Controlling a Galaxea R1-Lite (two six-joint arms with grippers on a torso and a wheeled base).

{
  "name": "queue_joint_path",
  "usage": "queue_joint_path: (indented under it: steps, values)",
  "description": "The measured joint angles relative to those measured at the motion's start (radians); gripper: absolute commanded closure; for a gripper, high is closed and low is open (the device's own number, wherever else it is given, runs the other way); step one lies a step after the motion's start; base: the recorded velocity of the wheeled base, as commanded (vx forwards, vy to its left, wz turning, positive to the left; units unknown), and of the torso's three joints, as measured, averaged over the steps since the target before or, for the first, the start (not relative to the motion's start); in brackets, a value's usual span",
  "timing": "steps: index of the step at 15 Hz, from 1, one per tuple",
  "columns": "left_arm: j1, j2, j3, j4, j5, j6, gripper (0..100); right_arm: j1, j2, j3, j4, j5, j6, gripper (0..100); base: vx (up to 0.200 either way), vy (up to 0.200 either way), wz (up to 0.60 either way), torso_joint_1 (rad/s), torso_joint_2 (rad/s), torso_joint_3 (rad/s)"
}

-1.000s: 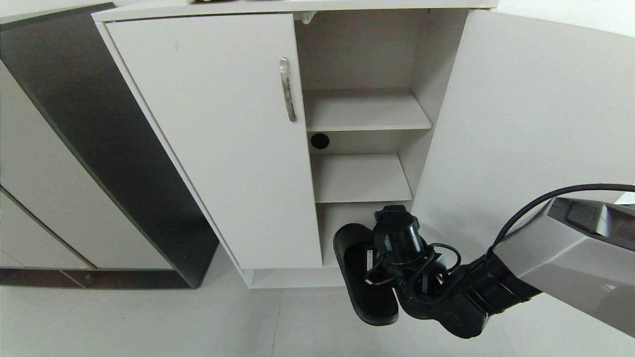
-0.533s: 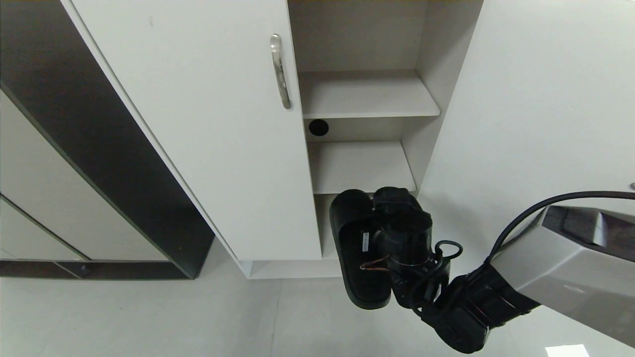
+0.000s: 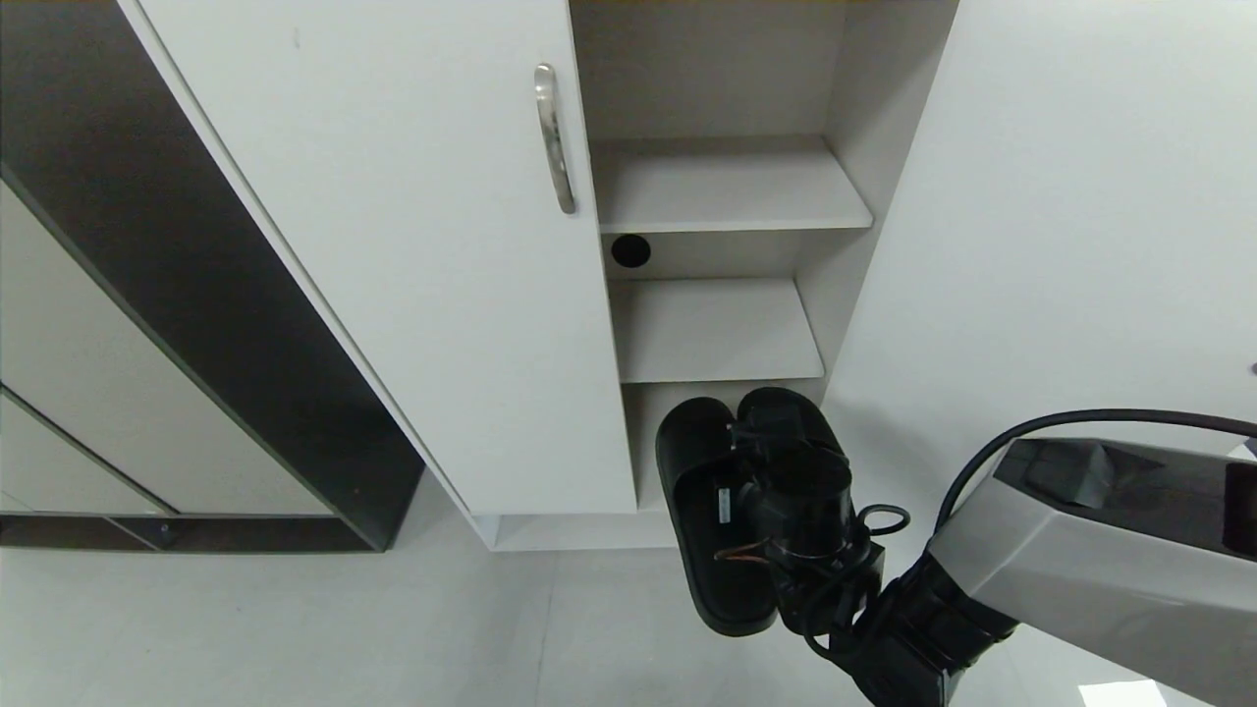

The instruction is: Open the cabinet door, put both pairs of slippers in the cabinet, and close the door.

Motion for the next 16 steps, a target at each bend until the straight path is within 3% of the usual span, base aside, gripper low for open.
queue_joint_path:
  steps: [10, 16]
  values:
    - [0.0, 0.0, -0.002, 0.004, 0.003, -0.004, 100, -0.004, 0.012, -0.006, -0.001, 0.001, 0.0, 100, 0.2, 0.0, 0.0, 0.0, 0.0, 0.001]
    - [0.0, 0.001, -0.002, 0.001, 0.003, -0.008, 100, -0.047, 0.046, -0.106, 0.009, 0.009, 0.0, 100, 0.0, 0.0, 0.0, 0.0, 0.0, 0.0]
